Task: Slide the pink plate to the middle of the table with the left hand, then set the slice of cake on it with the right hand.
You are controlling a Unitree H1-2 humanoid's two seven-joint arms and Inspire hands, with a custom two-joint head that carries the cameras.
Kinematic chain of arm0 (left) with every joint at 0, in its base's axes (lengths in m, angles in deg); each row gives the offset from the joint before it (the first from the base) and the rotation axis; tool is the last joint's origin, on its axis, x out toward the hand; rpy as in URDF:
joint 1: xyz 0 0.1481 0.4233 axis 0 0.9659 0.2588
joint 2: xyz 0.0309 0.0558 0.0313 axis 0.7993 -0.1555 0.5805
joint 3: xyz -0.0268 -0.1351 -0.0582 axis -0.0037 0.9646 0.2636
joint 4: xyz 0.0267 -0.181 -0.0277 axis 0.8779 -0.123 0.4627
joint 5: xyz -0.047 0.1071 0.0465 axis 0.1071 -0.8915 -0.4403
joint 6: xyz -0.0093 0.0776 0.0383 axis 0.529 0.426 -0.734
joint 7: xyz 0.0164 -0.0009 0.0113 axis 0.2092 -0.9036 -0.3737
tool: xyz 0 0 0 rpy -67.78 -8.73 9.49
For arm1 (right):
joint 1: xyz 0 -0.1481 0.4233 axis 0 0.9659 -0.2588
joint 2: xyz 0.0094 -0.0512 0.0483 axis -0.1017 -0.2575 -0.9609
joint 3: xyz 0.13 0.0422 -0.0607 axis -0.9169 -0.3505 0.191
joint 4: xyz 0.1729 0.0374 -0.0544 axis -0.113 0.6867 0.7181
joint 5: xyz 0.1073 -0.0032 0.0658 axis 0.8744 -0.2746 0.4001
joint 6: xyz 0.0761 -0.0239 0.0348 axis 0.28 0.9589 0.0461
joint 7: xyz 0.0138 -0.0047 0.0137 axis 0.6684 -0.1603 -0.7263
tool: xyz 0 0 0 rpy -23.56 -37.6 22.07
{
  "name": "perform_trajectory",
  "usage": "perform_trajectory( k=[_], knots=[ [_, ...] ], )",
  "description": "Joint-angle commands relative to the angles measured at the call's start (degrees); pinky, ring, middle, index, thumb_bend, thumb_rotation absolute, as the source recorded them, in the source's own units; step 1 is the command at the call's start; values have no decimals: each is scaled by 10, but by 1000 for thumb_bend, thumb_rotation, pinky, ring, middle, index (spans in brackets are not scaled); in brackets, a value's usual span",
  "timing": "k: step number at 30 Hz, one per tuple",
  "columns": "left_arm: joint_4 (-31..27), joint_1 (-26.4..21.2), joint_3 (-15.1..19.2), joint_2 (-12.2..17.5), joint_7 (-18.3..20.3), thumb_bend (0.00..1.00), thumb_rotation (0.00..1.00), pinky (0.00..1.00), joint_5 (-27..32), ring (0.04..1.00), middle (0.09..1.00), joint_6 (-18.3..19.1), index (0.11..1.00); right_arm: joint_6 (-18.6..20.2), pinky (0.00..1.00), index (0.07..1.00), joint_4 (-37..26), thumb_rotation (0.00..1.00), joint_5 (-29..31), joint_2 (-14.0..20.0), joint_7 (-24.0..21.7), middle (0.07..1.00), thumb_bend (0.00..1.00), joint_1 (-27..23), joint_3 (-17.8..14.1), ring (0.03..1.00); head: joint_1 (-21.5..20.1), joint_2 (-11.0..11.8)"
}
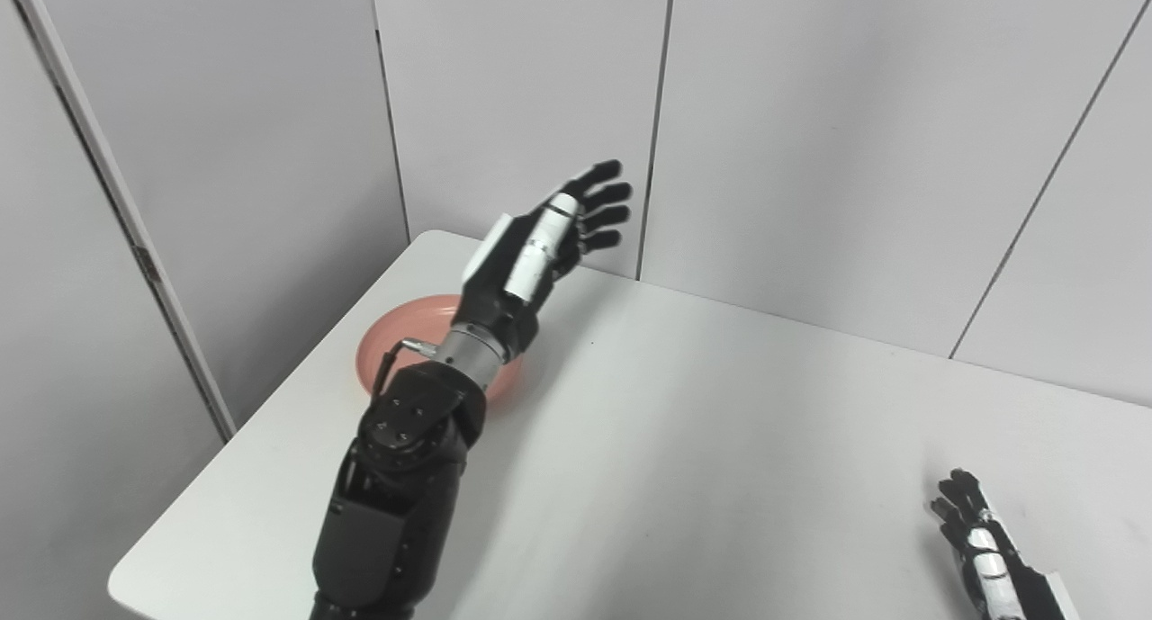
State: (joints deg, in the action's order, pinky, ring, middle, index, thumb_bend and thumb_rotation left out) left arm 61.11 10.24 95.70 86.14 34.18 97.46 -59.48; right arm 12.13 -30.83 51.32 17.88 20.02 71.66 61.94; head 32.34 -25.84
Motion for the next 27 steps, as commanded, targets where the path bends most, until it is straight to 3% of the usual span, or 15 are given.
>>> perform_trajectory(
  k=[1, 10, 16, 22, 27],
  knots=[
    [-2, -23, 25, 31, -10, 401, 992, 844, 12, 851, 859, -19, 835, 10, 978, 958, 7, 1000, 0, 3, -1, 949, 168, 12, -2, 938, -3, 1],
    [41, -23, 75, 73, -32, 384, 999, 827, 24, 834, 844, -24, 827, 10, 988, 957, 10, 1000, 3, 4, -3, 951, 164, 12, -4, 940, 3, 2],
    [90, -22, 107, 90, -38, 379, 1000, 812, 36, 827, 834, -48, 814, 15, 985, 962, 4, 1000, 2, 6, -3, 957, 161, 15, -4, 947, 8, 6],
    [123, -13, 122, 128, -30, 361, 1000, 903, 48, 915, 916, -41, 886, 19, 998, 964, -5, 1000, -3, 10, -4, 960, 157, 20, -2, 951, 6, 9],
    [150, -9, 138, 143, -44, 351, 1000, 914, 53, 929, 931, -42, 906, 29, 1000, 958, -14, 1000, 8, 10, -5, 960, 154, 23, -7, 948, 14, 4]
  ],
)
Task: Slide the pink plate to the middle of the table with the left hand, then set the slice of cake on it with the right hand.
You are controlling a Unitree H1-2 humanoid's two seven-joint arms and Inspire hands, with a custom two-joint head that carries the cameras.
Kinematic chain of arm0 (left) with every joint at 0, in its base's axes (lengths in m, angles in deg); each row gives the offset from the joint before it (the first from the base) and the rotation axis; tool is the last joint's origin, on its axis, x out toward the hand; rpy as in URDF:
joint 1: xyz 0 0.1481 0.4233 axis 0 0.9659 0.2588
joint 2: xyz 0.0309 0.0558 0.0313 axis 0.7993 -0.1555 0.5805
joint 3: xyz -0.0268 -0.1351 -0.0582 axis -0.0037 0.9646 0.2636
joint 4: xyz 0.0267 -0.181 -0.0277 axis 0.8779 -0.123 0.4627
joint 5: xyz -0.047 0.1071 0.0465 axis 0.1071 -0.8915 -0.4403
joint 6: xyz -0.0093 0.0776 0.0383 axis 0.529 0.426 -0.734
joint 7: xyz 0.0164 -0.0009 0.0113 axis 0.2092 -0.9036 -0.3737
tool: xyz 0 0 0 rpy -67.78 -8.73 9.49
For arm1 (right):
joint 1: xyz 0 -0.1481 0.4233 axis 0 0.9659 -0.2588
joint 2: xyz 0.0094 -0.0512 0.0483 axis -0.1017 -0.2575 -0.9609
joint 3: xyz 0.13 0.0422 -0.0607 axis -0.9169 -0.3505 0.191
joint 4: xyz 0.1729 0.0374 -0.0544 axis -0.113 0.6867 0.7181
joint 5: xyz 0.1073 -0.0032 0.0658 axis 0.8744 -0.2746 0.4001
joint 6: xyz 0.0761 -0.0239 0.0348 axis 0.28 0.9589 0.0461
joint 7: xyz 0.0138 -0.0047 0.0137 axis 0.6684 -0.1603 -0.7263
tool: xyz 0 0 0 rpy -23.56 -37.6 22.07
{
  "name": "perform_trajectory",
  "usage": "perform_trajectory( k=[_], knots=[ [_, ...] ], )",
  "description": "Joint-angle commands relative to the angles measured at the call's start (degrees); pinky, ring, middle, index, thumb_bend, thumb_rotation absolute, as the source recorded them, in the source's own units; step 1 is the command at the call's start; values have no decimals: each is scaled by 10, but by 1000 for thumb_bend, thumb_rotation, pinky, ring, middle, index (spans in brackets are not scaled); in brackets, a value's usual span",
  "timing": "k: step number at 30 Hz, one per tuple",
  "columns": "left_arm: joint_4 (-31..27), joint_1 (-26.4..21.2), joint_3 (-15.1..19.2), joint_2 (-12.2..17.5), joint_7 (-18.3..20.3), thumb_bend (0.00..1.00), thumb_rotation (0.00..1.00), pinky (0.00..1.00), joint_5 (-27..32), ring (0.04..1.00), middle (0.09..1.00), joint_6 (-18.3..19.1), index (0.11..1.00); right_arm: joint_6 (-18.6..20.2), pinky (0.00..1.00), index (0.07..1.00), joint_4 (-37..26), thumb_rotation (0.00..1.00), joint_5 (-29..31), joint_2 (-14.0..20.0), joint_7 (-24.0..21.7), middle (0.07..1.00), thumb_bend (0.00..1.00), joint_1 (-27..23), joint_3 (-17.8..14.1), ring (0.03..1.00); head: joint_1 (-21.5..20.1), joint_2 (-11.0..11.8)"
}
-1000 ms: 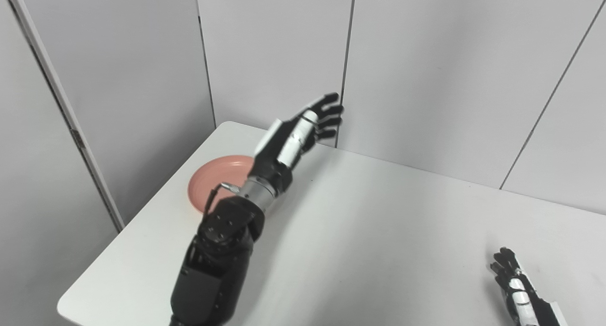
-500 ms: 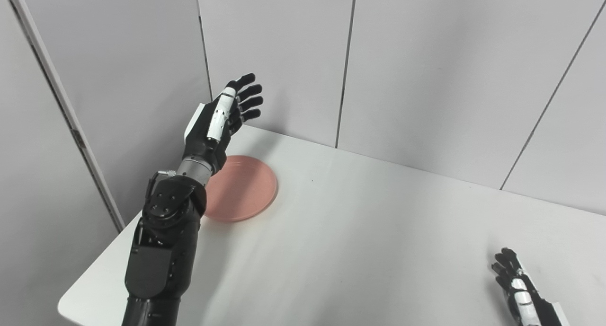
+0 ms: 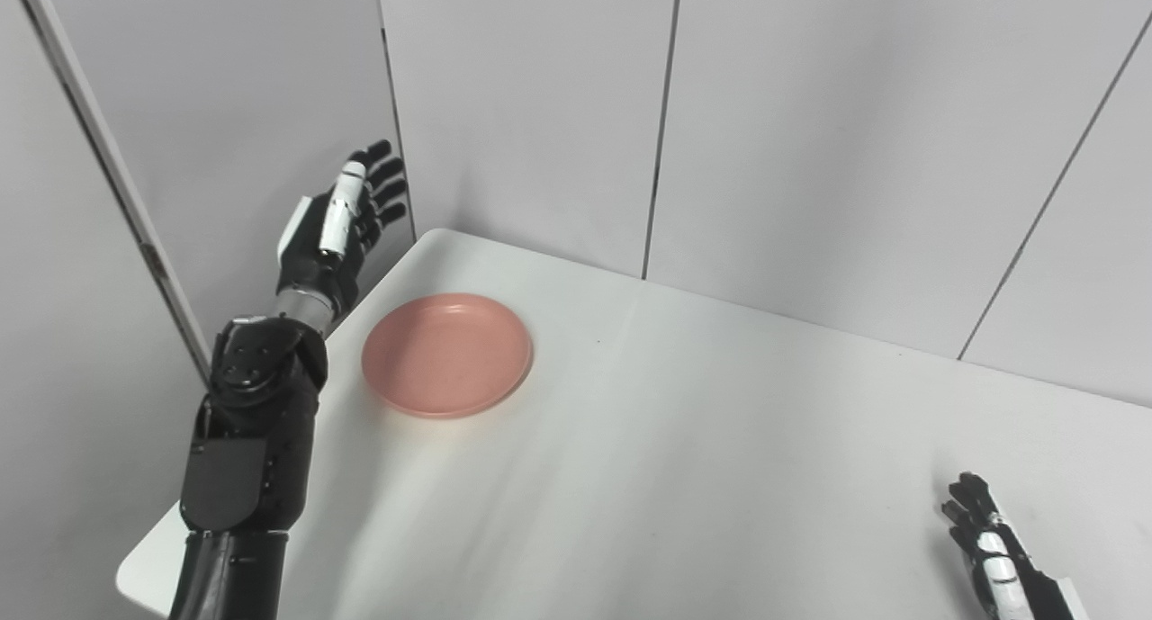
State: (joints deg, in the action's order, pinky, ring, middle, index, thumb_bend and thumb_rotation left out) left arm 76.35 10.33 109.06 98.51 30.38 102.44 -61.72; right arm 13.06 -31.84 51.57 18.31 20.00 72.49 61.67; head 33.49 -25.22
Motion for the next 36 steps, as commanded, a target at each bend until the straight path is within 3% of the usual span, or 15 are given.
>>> perform_trajectory(
  k=[1, 5, 15, 36],
  knots=[
    [2, -9, 6, 21, -7, 349, 1000, 917, 3, 931, 933, -20, 909, 22, 1000, 957, -5, 1000, 9, 6, -6, 961, 156, 15, -6, 948, 2, -2],
    [26, -6, 18, 25, -10, 349, 1000, 934, 7, 943, 940, -33, 915, 38, 1000, 963, -16, 1000, 8, 9, -4, 964, 182, 17, -5, 960, 6, -5],
    [62, 1, 32, 33, -6, 365, 1000, 949, 21, 966, 962, -51, 942, 27, 993, 963, -14, 1000, 11, 12, -6, 956, 166, 15, -7, 952, 10, -13],
    [121, 8, 20, 21, -27, 310, 1000, 958, 25, 989, 997, -48, 986, 33, 1000, 967, -23, 1000, 22, 19, -14, 964, 141, 15, -12, 957, 31, -28]
  ],
)
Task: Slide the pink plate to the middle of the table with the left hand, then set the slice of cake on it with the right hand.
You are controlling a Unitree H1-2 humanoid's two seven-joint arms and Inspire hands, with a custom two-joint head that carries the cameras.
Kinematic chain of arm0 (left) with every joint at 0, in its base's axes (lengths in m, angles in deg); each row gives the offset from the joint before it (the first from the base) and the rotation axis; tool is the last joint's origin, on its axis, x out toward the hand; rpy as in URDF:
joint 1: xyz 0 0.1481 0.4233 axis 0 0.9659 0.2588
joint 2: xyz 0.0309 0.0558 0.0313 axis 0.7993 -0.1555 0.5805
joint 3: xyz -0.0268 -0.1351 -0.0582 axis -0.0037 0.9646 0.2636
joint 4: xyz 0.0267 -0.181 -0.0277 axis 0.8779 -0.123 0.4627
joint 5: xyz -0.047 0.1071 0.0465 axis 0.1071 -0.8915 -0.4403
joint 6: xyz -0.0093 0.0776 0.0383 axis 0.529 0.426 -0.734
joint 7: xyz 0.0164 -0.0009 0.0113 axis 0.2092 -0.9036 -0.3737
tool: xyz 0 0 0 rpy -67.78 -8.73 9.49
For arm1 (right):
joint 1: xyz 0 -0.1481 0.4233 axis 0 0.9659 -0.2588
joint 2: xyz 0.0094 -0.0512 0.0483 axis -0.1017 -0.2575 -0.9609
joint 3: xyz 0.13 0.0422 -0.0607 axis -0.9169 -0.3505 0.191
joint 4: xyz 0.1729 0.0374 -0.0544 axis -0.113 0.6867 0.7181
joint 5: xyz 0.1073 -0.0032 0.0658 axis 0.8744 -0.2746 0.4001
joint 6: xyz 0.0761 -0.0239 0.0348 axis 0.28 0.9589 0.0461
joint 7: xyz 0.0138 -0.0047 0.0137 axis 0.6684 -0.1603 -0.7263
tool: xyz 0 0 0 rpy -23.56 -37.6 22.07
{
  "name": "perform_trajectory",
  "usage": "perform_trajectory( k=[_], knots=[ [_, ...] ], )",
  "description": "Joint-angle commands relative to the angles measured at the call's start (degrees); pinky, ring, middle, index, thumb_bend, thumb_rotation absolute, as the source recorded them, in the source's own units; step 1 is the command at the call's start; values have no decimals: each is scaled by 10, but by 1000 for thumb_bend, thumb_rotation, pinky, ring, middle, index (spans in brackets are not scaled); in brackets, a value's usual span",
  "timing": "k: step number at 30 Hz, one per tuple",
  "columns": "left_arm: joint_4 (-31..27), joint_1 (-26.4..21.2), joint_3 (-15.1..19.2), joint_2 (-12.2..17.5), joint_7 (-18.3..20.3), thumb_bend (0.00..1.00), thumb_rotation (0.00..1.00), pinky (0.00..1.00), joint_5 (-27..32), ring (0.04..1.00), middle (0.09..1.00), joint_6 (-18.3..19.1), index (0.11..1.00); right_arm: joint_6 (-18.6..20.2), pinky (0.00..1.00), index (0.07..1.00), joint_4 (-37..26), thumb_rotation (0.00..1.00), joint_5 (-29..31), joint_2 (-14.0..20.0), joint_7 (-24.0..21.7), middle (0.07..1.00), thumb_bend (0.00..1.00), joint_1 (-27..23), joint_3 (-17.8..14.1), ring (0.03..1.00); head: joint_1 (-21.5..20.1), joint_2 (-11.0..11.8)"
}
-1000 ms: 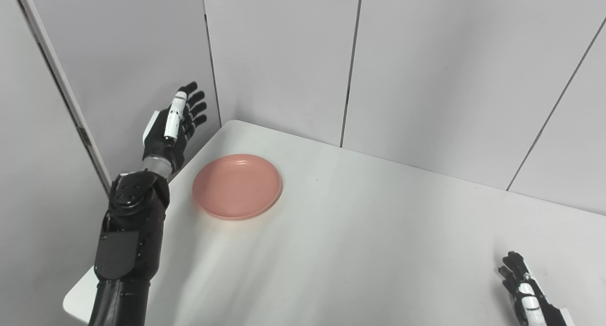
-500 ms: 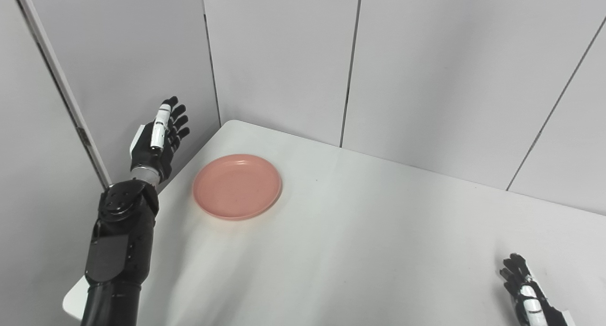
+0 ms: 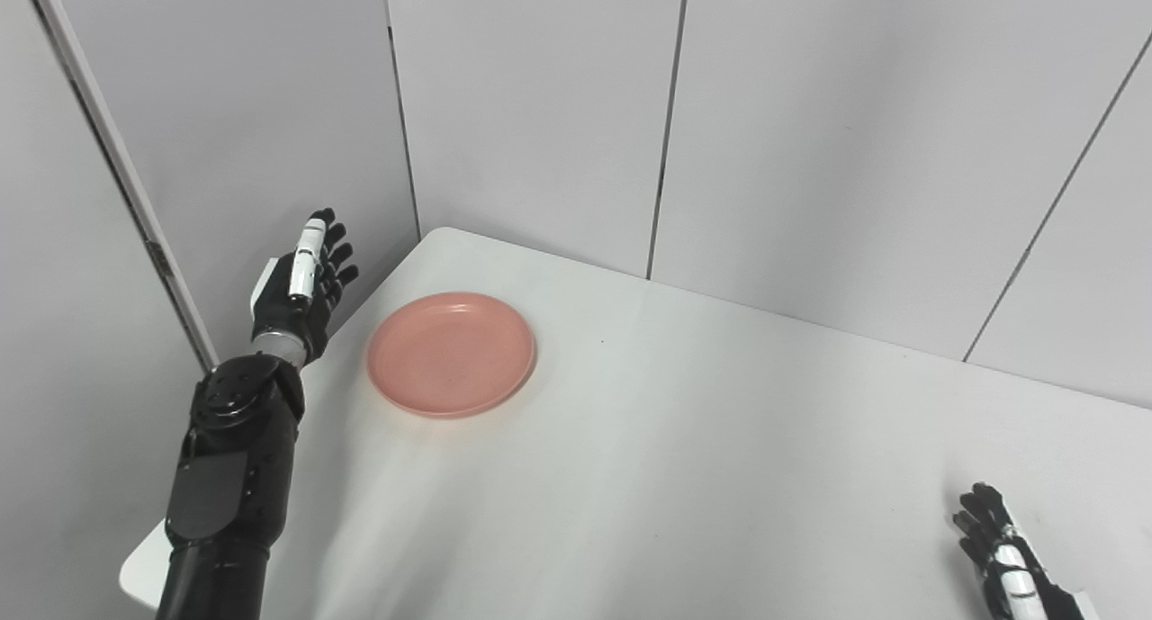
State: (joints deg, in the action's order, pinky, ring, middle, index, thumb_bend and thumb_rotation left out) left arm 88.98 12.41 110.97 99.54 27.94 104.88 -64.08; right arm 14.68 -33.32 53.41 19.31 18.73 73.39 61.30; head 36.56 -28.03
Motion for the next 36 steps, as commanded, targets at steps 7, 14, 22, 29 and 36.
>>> perform_trajectory(
  k=[7, 14, 22, 29, 36],
  knots=[
    [35, -16, 5, -3, -3, 329, 1000, 990, 13, 999, 1000, -34, 988, 20, 1000, 972, -15, 1000, 2, 14, -3, 965, 164, 7, -8, 960, 1, -5],
    [64, -12, 3, -6, 7, 333, 1000, 1000, 20, 1000, 1000, -50, 990, 29, 1000, 976, -18, 1000, 5, 13, -4, 970, 180, 7, -9, 965, 4, -9],
    [81, -8, -6, -8, -5, 336, 1000, 1000, 8, 1000, 1000, -61, 1000, 32, 1000, 972, -23, 1000, 5, 13, -4, 967, 170, 7, -11, 964, 4, -13],
    [95, -4, -15, -9, -15, 326, 1000, 983, -6, 997, 1000, -73, 985, 41, 1000, 977, -26, 1000, 7, 14, -6, 972, 161, 5, -11, 966, 3, -15],
    [106, 1, -21, -17, -10, 333, 1000, 957, -3, 981, 990, -81, 979, 42, 1000, 969, -29, 1000, 3, 14, -6, 967, 147, 5, -11, 963, -2, -21]
  ],
)
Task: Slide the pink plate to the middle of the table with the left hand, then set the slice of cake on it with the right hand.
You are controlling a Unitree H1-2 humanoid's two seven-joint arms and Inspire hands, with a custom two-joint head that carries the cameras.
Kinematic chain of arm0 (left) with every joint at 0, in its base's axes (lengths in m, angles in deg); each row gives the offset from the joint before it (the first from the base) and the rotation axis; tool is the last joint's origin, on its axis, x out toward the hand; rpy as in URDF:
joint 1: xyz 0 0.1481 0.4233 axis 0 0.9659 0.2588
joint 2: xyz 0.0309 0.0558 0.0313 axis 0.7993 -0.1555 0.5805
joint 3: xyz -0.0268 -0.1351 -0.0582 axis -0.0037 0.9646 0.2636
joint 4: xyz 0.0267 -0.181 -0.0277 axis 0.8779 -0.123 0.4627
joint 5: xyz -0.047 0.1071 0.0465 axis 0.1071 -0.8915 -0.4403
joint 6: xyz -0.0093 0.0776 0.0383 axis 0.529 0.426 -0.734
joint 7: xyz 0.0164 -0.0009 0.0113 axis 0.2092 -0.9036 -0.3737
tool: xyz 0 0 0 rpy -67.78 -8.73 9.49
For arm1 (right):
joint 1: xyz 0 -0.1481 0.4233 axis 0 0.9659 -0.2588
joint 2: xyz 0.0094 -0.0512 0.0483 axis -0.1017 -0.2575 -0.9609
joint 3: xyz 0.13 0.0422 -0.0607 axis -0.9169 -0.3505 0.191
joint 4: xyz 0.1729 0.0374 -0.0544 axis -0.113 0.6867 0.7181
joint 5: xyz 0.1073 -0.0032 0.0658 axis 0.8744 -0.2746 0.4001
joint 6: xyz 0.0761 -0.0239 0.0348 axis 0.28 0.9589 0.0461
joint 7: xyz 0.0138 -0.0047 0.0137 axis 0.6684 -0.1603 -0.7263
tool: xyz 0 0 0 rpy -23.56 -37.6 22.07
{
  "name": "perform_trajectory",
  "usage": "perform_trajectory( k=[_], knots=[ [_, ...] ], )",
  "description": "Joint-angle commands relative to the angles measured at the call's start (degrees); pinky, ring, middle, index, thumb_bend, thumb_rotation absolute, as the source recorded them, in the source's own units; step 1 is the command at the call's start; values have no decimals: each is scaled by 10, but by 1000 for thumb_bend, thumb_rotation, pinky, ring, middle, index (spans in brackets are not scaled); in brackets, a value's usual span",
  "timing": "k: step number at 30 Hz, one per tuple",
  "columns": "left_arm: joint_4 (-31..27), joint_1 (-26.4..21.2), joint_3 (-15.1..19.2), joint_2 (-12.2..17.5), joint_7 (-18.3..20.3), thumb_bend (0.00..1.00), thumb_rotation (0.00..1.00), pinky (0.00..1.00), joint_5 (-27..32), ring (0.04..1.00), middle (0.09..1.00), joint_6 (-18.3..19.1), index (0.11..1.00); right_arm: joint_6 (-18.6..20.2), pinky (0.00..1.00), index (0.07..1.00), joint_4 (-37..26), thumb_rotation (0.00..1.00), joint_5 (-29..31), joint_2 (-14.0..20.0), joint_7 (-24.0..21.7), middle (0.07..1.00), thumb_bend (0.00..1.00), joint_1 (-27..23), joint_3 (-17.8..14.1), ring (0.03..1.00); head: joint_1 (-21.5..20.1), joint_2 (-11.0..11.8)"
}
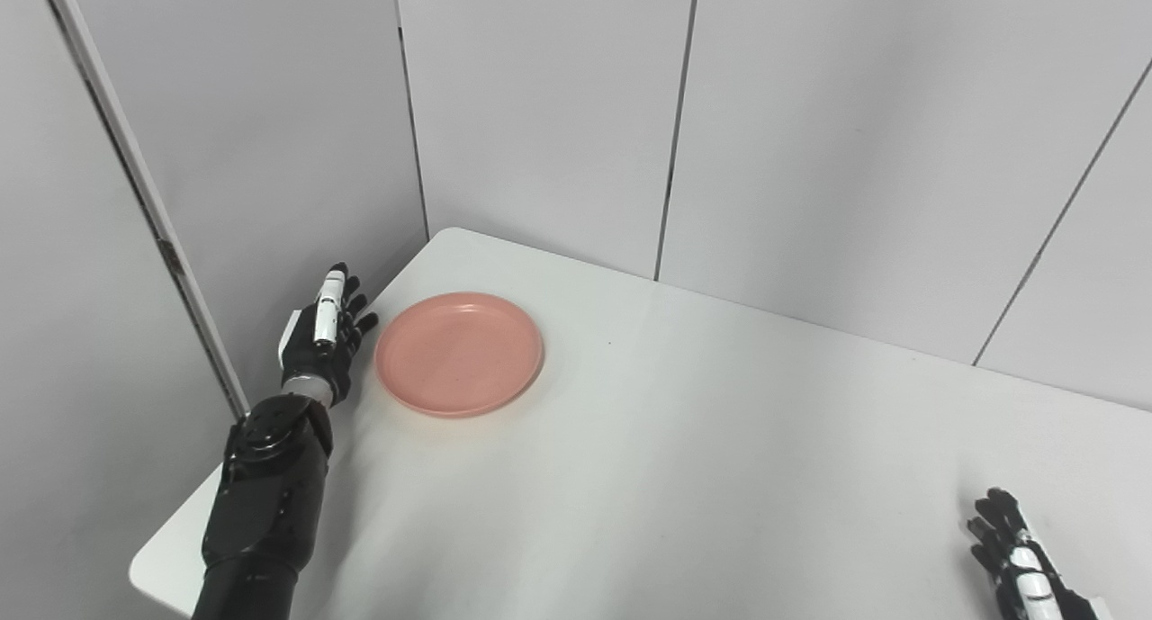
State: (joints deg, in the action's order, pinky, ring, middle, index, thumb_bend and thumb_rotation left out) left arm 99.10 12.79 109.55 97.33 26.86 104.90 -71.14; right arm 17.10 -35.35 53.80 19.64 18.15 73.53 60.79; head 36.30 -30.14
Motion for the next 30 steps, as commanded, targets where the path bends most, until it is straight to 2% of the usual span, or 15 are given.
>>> perform_trajectory(
  k=[1, 8, 13, 19, 24, 30],
  knots=[
    [8, -2, -9, 4, 3, 336, 1000, 959, -4, 980, 988, -16, 980, 19, 1000, 969, -10, 1000, 0, 10, 1, 967, 147, 5, -7, 962, 0, 0],
    [19, -1, -43, -25, 9, 364, 1000, 967, -8, 970, 978, -33, 948, 16, 999, 964, -11, 1000, -2, 7, 2, 960, 154, 4, -7, 955, -8, -6],
    [8, 4, -66, -37, 18, 350, 1000, 973, -2, 974, 980, -23, 959, 18, 992, 960, -15, 1000, -5, 6, 2, 955, 133, 6, -6, 949, -18, -11],
    [-1, 5, -95, -48, 28, 361, 1000, 967, 0, 970, 978, -17, 959, 20, 995, 955, -17, 1000, -14, 5, 4, 954, 157, 6, -3, 955, -27, -17],
    [-25, 8, -116, -61, 29, 361, 1000, 955, 3, 964, 972, -5, 955, -2, 965, 944, -7, 1000, -21, 4, 5, 940, 161, 5, -2, 935, -39, -23],
    [-51, 9, -135, -76, 28, 352, 1000, 966, 7, 972, 975, 7, 956, -9, 957, 935, -2, 1000, -34, 4, 9, 930, 180, 3, 2, 924, -50, -29]
  ],
)
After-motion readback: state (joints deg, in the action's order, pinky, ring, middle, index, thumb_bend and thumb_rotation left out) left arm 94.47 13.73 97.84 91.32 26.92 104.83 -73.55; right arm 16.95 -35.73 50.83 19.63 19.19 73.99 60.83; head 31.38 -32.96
